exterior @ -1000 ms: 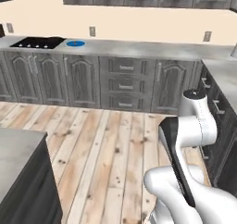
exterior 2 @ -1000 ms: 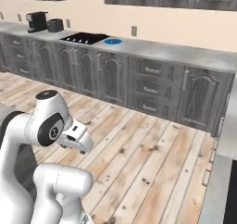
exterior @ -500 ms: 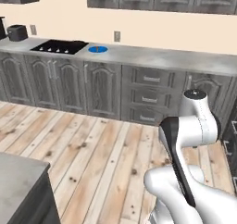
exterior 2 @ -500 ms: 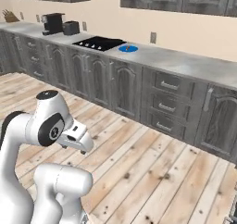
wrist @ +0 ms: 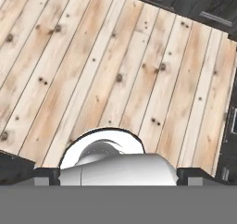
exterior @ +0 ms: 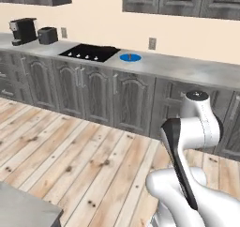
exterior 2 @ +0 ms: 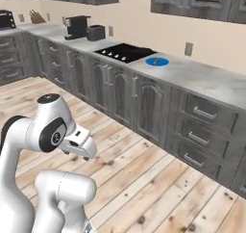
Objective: Place the cold items (eggplant and cucumber) from the fridge in one tupperware on the dining counter. Place the warm items (hot dog and kebab skewer) in the stove area in another tupperware.
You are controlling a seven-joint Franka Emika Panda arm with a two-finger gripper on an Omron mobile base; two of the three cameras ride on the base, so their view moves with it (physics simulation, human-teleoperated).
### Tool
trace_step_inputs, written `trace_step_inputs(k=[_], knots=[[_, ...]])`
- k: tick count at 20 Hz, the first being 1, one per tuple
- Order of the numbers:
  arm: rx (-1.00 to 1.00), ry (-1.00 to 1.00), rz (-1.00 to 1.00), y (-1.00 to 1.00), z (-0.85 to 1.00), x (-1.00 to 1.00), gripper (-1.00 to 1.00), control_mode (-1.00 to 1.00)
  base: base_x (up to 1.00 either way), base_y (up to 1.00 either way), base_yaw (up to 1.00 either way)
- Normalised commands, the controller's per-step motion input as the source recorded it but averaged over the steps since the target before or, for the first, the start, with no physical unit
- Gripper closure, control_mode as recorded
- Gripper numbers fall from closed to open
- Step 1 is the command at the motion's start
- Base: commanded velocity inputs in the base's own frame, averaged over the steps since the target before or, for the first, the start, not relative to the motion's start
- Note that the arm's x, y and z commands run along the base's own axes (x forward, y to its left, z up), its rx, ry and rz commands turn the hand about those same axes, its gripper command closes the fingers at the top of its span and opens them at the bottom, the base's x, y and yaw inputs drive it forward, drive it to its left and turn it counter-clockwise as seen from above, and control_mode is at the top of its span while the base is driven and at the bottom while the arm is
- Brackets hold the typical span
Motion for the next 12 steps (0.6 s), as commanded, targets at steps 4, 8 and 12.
trace_step_inputs(k=[4,8,12], knots=[[0.0,0.0,0.0,0.0,0.0,0.0,-1.0,1.0,1.0,0.0,0.07],[0.0,0.0,0.0,0.0,0.0,0.0,-1.0,1.0,1.0,0.23,-0.19],[0.0,0.0,0.0,0.0,0.0,0.0,-1.0,1.0,1.0,0.39,-0.25]])
